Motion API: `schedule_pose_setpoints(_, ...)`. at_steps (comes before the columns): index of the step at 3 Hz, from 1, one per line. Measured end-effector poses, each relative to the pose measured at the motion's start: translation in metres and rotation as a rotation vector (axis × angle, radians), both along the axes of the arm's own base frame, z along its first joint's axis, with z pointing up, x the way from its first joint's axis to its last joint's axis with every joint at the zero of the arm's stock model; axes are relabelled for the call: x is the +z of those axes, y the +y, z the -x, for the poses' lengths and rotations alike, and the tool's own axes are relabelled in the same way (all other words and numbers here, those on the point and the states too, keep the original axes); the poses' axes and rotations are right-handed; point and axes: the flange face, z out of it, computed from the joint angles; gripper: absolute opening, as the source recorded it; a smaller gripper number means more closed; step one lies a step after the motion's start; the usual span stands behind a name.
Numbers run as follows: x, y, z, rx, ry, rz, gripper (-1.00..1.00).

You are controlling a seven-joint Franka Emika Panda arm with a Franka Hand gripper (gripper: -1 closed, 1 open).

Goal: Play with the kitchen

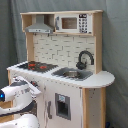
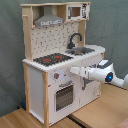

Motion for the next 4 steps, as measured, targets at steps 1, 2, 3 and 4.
schedule_pose_setpoints(1,0.0005,0.0005,0.0002,-0.009,0.004,-0.112,-1.00)
schedule_pose_setpoints(2,0.0008,0.0010,0.0006,-0.019,0.007,-0.219,-1.00)
schedule_pose_setpoints(3,0.0012,0.0016,0.0010,-0.029,0.010,-0.332,-1.00)
schedule_pose_setpoints(4,0.0016,0.0022,0.0014,-0.039,0.012,-0.438,-1.00)
